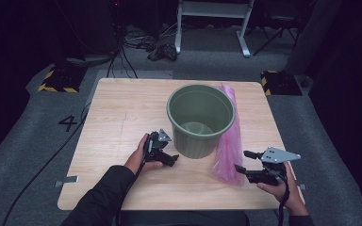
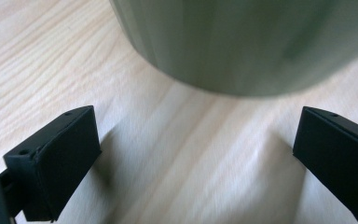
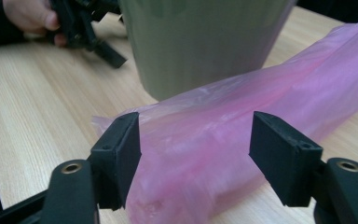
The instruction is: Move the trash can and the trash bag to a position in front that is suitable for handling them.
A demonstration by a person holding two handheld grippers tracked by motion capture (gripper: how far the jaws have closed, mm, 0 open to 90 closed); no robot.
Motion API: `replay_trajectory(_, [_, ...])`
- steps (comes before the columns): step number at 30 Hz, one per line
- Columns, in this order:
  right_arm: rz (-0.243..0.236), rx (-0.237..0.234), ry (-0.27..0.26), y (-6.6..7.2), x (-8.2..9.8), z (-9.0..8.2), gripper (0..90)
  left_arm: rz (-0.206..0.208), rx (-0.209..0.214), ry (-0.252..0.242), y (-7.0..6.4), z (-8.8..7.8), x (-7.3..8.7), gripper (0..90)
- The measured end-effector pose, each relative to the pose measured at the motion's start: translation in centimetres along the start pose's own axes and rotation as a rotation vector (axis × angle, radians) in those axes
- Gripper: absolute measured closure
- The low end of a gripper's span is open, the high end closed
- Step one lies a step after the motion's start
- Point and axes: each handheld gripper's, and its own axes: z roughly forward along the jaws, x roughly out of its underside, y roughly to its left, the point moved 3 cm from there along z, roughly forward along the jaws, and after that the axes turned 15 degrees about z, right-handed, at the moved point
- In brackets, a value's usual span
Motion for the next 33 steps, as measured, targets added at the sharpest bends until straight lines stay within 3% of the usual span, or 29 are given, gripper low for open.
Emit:
replay_trajectory(1, [0.003, -0.019, -0.02, 0.2, -0.2, -0.7, 35.3, -0.004, -0.001, 0.002, 0.0, -0.3, 0.3, 0.4])
replay_trajectory(5, [0.005, -0.009, -0.023, 0.3, -0.4, -1.1, 35.1, -0.007, -0.005, 0.0, -0.3, -1.3, 1.4, 0.4])
replay_trajectory(7, [0.002, 0.032, 0.006, 0.1, -0.2, -0.6, 35.4, -0.003, -0.011, 0.003, -0.4, -1.9, 2.0, 0.3])
replay_trajectory(9, [0.035, 0.086, 0.036, -0.8, 0.3, 0.2, 38.3, -0.007, -0.008, 0.005, -0.6, -2.5, 2.6, 0.4])
replay_trajectory(12, [0.054, 0.111, 0.068, -1.9, 1.0, 1.0, 43.1, -0.008, -0.01, 0.004, -0.9, -3.2, 3.4, 0.4])
replay_trajectory(13, [0.061, 0.113, 0.087, -2.2, 1.3, 1.4, 44.7, -0.009, -0.014, 0.002, -1.0, -3.5, 3.6, 0.3])
replay_trajectory(14, [0.075, 0.11, 0.144, -3.2, 2.3, 2.6, 51.6, -0.012, -0.014, 0.002, -1.1, -3.7, 3.9, 0.3])
replay_trajectory(19, [0.098, 0.073, 0.188, -3.9, 3.3, 4.2, 62.7, -0.014, -0.023, 0.003, -1.7, -4.4, 4.4, 0.4])
replay_trajectory(22, [0.074, 0.054, 0.217, -3.5, 3.6, 5.4, 68.1, -0.015, -0.017, 0.007, -2.2, -4.6, 4.5, 0.9])
replay_trajectory(25, [0.047, 0.032, 0.223, -2.4, 3.5, 6.6, 74.6, -0.009, -0.018, 0.005, -2.5, -4.8, 4.3, 7.8])
replay_trajectory(29, [0.021, 0.008, 0.233, -1.0, 3.4, 7.7, 75.7, 0.015, -0.017, 0.007, -2.9, -5.1, 4.1, 15.3])
replay_trajectory(33, [0.005, -0.01, 0.241, 0.1, 3.3, 8.4, 75.5, 0.051, -0.004, -0.003, -3.5, -5.2, 3.8, 15.9])
